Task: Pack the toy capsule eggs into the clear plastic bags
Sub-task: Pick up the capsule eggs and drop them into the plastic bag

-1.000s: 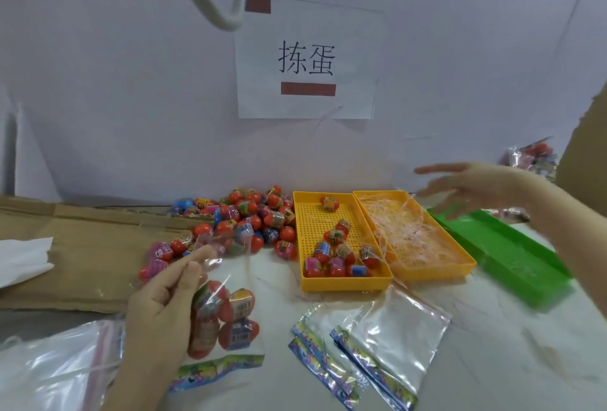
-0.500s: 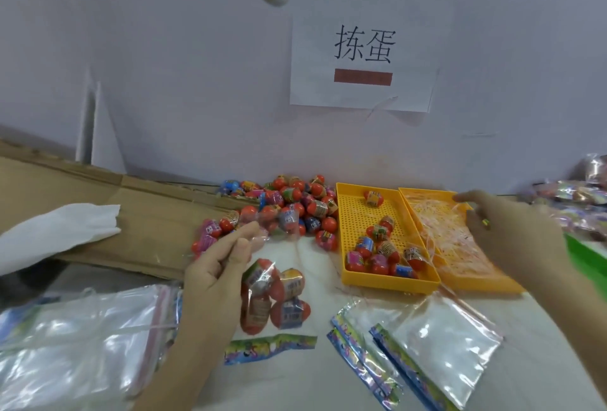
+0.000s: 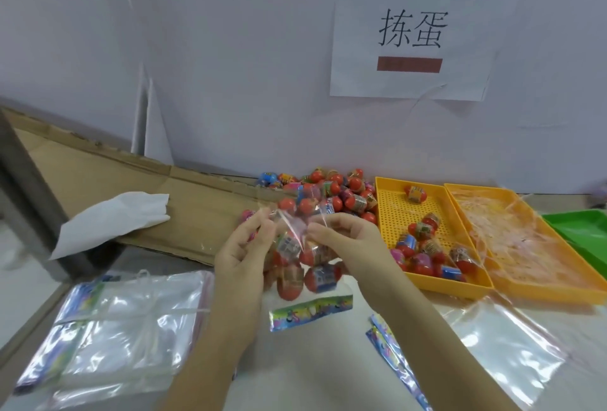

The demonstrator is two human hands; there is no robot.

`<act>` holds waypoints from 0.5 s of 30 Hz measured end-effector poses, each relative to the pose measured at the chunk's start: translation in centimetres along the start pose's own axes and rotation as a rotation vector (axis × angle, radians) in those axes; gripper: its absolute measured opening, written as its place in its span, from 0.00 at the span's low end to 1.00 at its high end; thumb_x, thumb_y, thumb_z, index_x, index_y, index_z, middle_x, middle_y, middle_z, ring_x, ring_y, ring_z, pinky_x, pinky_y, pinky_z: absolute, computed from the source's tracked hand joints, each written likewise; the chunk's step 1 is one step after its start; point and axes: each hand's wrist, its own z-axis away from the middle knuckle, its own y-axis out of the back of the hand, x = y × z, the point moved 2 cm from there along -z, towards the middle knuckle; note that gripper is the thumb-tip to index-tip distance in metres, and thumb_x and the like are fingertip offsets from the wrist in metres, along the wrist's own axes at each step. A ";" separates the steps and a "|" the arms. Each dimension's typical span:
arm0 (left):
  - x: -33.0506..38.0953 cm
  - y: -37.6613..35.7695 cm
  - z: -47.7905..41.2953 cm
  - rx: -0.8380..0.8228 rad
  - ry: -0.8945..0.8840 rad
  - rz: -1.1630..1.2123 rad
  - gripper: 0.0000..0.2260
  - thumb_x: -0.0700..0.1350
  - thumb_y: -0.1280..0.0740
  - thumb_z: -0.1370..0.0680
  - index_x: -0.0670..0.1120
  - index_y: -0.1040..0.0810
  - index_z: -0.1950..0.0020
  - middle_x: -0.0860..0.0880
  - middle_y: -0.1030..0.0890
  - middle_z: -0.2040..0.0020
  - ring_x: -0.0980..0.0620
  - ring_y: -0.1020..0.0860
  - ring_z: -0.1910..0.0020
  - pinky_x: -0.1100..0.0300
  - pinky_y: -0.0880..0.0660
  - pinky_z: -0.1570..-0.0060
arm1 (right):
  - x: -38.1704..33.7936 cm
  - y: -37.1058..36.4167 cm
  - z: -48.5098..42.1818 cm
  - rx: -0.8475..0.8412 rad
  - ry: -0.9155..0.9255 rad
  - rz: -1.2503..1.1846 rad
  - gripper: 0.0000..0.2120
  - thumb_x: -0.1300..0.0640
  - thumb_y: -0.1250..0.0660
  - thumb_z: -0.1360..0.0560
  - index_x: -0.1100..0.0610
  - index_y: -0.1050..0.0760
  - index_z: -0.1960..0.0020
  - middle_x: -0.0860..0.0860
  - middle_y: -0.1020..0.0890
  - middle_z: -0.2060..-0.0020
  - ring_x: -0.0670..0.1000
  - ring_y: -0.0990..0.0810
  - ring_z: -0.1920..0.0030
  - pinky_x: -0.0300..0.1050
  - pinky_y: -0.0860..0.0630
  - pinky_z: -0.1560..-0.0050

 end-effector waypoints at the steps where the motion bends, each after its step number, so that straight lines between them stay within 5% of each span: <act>1: 0.1 0.1 -0.2 -0.002 0.015 0.019 0.21 0.53 0.29 0.32 0.47 0.17 0.42 0.44 0.14 0.50 0.44 0.15 0.53 0.46 0.17 0.57 | -0.1 0.0 -0.2 0.002 -0.002 -0.014 0.03 0.54 0.30 0.25 0.53 0.19 0.54 0.50 0.15 0.62 0.46 0.18 0.64 0.37 0.23 0.66; 4: -0.2 0.5 -0.7 0.045 0.032 0.038 0.07 0.45 0.30 0.27 0.50 0.13 0.54 0.46 0.13 0.56 0.48 0.14 0.59 0.53 0.17 0.65 | -0.2 0.2 -0.6 -0.024 -0.012 -0.011 0.05 0.53 0.31 0.25 0.54 0.19 0.52 0.52 0.15 0.59 0.49 0.17 0.62 0.41 0.22 0.65; 6: -0.2 0.7 -0.9 0.087 0.037 0.056 0.13 0.39 0.33 0.23 0.52 0.13 0.60 0.47 0.13 0.58 0.51 0.15 0.61 0.60 0.20 0.68 | -0.1 0.5 -0.7 -0.062 -0.014 -0.018 0.06 0.54 0.30 0.26 0.53 0.19 0.50 0.49 0.15 0.61 0.47 0.17 0.63 0.40 0.22 0.66; 15: -0.1 0.4 -0.8 0.059 0.041 0.027 0.06 0.47 0.30 0.27 0.52 0.13 0.54 0.46 0.13 0.55 0.48 0.15 0.59 0.54 0.18 0.62 | -0.4 1.4 -0.9 -0.076 0.031 -0.112 0.06 0.52 0.25 0.37 0.52 0.19 0.62 0.50 0.16 0.64 0.49 0.18 0.64 0.40 0.22 0.65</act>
